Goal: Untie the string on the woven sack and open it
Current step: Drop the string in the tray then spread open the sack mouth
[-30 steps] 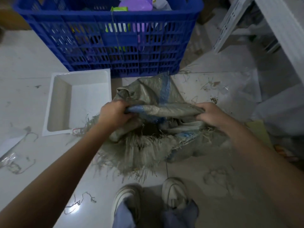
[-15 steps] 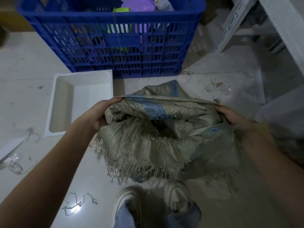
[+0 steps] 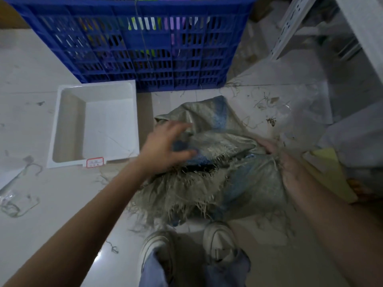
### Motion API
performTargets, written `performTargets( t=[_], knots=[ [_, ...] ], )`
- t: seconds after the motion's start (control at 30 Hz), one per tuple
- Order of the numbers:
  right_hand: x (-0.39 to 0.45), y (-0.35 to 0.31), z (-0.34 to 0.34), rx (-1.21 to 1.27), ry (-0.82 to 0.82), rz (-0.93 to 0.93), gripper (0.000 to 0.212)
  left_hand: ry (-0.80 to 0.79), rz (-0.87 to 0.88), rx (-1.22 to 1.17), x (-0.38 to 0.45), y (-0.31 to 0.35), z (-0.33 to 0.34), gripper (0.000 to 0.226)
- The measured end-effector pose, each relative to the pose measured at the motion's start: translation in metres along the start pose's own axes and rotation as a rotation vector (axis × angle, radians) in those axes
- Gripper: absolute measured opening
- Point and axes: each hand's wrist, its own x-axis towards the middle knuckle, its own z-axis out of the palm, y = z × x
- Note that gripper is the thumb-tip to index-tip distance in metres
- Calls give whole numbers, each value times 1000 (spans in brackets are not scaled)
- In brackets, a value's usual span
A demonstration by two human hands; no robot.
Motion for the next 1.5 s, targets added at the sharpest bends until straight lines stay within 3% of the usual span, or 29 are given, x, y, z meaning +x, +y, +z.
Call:
performTargets(
  t=[0.1,0.17,0.23,0.3,0.33,0.37,0.43,0.5,0.53,0.63,0.7,0.77,0.83,0.9,0.97,1.07,1.17,1.23,1.27,1.33,1.37,1.4,1.47,1.5],
  knots=[
    [-31,-39,38,-37,-88,10,36,-136,321,395,8,33,32,69],
    [-40,-65,49,-164,-117,21,38,-64,303,488,12,39,43,60],
    [-47,-85,52,-444,46,-30,30,19,154,466,20,37,38,55],
    [-51,-102,53,-742,381,-272,15,59,61,532,25,38,32,57],
    [-59,-106,59,-772,510,-455,11,75,42,556,28,39,31,58],
    [-74,-107,72,-743,543,-616,8,91,37,562,32,40,32,59],
    [-105,-93,105,-770,351,-770,7,98,10,541,38,43,31,57],
    [-123,-65,140,-1044,76,-712,20,103,-37,496,47,46,28,52],
    [-123,-50,151,-1197,13,-644,25,106,-53,494,50,46,25,51],
    [-97,-16,140,-1389,189,-378,37,121,-85,525,52,39,15,51],
    [-82,-3,111,-1425,374,-185,59,147,-111,492,49,27,6,48],
    [-74,6,86,-1310,395,-59,85,178,-151,433,44,16,-1,43],
    [-72,2,82,-1072,294,29,94,210,-195,360,41,14,-2,39],
    [-67,-4,95,-912,239,-74,70,219,-203,302,40,22,2,36],
    [-57,-4,108,-784,318,-240,39,219,-198,260,40,33,8,33],
    [-49,-19,92,-260,298,-198,8,256,-244,231,40,34,0,28],
    [-58,-50,35,222,67,-252,12,278,-333,125,37,19,-20,26],
    [-64,-65,3,363,-23,-318,30,274,-380,28,35,10,-32,25],
    [-62,-70,-10,342,0,-300,28,275,-394,-8,34,7,-37,25],
    [-51,-72,-25,250,141,-231,4,287,-425,-56,31,4,-43,28],
    [-45,-71,-30,152,239,-180,23,292,-446,-76,29,3,-43,29],
    [-36,-68,-39,8,365,-171,29,294,-468,-94,27,3,-42,29],
    [-30,-63,-33,-296,762,-315,26,287,-506,-122,23,3,-35,28],
    [-37,-59,-20,-478,939,-431,38,285,-519,-131,22,2,-30,28]
  ],
)
